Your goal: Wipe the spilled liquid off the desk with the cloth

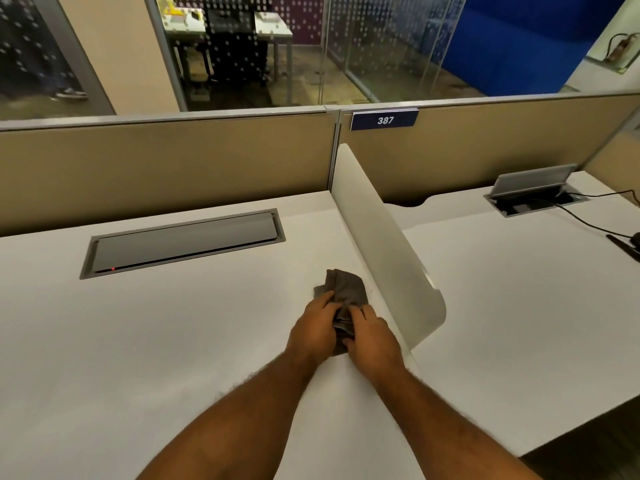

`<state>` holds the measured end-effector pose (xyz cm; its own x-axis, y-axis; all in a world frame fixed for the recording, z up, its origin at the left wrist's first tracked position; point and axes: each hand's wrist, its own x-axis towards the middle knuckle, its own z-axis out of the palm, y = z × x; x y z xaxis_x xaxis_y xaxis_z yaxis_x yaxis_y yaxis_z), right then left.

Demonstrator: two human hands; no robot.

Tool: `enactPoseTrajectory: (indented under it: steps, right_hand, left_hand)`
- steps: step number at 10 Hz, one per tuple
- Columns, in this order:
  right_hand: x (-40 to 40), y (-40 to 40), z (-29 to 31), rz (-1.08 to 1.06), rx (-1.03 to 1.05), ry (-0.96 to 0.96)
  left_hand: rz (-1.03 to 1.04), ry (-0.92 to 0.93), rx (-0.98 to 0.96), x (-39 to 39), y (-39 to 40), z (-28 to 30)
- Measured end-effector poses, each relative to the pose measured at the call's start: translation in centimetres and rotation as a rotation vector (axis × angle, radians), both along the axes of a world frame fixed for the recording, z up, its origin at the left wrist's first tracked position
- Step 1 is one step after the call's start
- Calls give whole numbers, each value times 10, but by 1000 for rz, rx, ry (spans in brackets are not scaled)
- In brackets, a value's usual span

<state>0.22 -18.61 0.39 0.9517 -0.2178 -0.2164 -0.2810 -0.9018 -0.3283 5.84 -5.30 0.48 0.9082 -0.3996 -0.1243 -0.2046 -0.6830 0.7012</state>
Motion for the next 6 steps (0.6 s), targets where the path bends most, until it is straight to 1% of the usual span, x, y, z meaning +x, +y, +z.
enactPoseTrajectory:
  steps: [1, 2, 3, 4, 5, 6]
  right_hand:
    - [-2, 0, 5, -103, 145, -125]
    - [-8, -7, -1, -42, 130, -136]
    - [-14, -12, -11, 139, 44, 7]
    - [-12, -24, -12, 219, -13, 96]
    - [-9, -27, -2, 256, -28, 148]
    - [-12, -29, 18, 265, -41, 74]
  left_hand:
    - [108, -59, -111, -20, -5, -2]
    - [334, -5, -268, -42, -12, 0]
    - [286, -13, -145, -50, -10, -1]
    - [115, -88, 104, -53, -3, -2]
    - [47, -73, 151, -56, 5, 1]
    - [9, -175, 301, -63, 26, 13]
